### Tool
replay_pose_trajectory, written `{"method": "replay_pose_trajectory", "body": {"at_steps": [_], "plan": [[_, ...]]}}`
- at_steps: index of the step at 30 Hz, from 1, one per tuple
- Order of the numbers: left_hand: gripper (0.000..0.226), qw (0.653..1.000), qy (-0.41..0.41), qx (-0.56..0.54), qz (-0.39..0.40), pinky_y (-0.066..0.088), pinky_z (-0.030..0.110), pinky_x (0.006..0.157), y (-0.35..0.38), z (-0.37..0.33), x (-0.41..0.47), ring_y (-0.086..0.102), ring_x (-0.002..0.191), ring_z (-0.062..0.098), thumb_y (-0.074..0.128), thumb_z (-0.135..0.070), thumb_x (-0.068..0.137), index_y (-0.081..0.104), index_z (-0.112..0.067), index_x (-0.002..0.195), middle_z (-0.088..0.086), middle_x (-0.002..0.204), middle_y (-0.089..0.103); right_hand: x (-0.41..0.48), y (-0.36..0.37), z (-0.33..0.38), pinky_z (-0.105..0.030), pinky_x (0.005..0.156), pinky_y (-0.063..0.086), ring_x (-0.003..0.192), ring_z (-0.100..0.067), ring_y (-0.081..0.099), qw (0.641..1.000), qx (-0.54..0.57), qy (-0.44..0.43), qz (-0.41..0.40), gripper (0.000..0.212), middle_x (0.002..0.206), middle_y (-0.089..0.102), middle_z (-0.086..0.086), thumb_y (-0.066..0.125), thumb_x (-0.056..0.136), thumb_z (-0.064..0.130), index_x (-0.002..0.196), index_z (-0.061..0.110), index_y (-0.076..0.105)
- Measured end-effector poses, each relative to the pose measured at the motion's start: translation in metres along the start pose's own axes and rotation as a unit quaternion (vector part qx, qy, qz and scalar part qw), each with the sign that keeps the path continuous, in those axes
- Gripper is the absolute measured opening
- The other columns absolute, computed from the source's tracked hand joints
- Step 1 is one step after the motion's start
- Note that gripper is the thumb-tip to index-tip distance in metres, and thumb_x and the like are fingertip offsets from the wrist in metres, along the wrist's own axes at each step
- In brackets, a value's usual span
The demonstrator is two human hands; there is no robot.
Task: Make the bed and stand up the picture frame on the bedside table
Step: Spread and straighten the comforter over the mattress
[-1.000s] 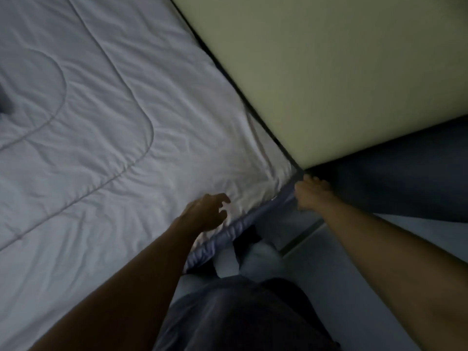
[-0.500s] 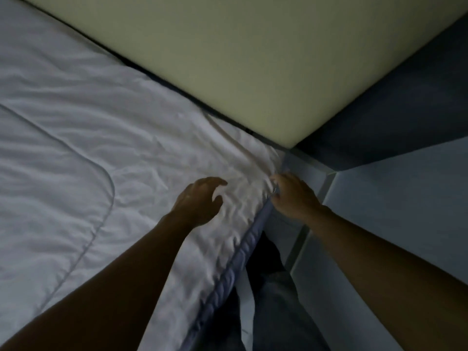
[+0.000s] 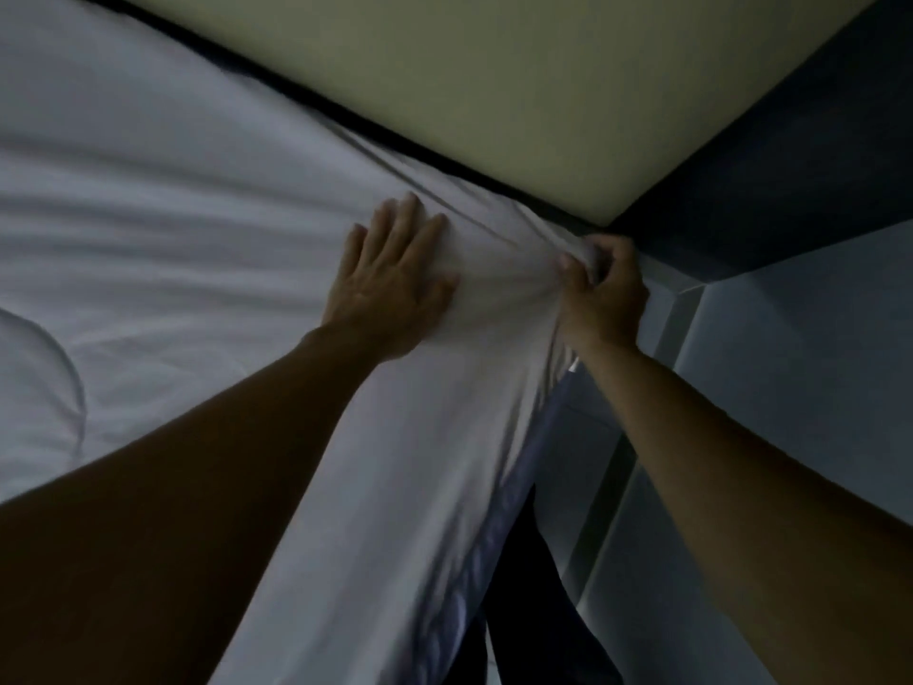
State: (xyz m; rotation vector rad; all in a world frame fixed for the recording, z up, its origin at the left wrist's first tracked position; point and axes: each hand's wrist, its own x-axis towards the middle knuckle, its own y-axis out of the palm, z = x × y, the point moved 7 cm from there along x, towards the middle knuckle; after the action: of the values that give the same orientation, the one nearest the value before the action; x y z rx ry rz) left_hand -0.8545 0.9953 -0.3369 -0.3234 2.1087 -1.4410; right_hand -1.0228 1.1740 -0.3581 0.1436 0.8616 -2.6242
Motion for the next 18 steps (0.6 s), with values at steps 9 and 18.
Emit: {"method": "replay_pose_trajectory", "body": {"at_steps": [9,18], "plan": [[0.072,0.999,-0.012,0.034,-0.004,-0.002,0.051,0.122,0.001,0.015,0.012,-0.013,0.152,0.027,0.019,-0.069,0.095,0.000,-0.035,0.156,0.006,0.165,-0.014,-0.023,-0.017,0.009,-0.032,0.098,0.051,0.120,-0.021,0.051,0.988,-0.029,-0.100,-0.118,0.038,0.136,0.048,-0.014,0.053,0.096,0.008,0.133,0.013,0.055],[0.071,0.998,0.001,0.061,0.011,-0.004,0.054,0.121,0.014,0.029,0.054,-0.011,0.152,0.029,0.009,-0.069,0.095,-0.009,-0.037,0.155,0.005,0.165,-0.017,-0.021,0.070,0.014,-0.044,0.125,0.010,0.155,-0.024,0.005,0.868,-0.364,-0.305,0.144,0.061,0.168,0.010,-0.007,0.027,0.105,0.046,0.160,0.021,0.016]]}}
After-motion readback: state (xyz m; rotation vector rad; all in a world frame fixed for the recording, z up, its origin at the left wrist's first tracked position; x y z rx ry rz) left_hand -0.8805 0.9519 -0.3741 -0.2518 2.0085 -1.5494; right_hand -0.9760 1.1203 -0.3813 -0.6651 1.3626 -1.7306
